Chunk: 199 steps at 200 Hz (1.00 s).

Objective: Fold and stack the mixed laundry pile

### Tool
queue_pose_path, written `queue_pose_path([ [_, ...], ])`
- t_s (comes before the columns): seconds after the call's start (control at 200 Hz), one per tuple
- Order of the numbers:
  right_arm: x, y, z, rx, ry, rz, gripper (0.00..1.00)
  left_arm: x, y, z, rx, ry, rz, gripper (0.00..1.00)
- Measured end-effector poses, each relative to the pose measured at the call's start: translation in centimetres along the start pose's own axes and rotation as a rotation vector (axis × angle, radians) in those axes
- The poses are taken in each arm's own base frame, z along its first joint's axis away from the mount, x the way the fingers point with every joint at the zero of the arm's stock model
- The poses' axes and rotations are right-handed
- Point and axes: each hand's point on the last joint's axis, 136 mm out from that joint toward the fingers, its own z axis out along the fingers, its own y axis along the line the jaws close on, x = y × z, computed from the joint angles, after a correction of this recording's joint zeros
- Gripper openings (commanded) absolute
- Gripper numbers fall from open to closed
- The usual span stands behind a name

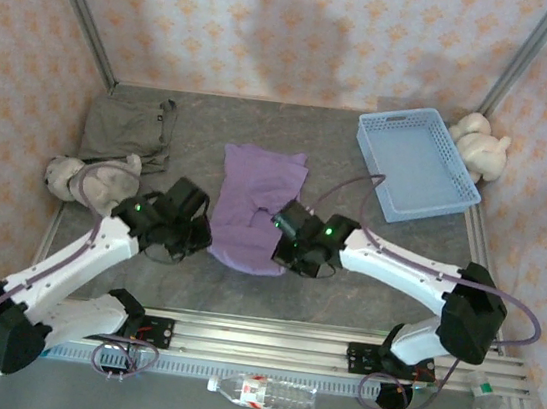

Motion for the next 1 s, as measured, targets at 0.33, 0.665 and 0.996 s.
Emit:
queue_pose_path([
  [0.33,-16.6,5.6,-1.9,-0.130,-0.145,0.195,0.40,-14.7,-10.4,-0.2,0.049,-0.139,0.012,0.23],
  [0.665,-33.2,5.1,2.4,-0.084,-0.292,0.233,0.99,-26.2,-13.1,10.3,-0.086,-0.098,0.040,0.63],
  [0.996,-26.9,5.5,2.9,-0.038,-0.207,0.027,0.43,-19.2,-10.5,6.0,-0.057,-0.054,0.067,0.47],
])
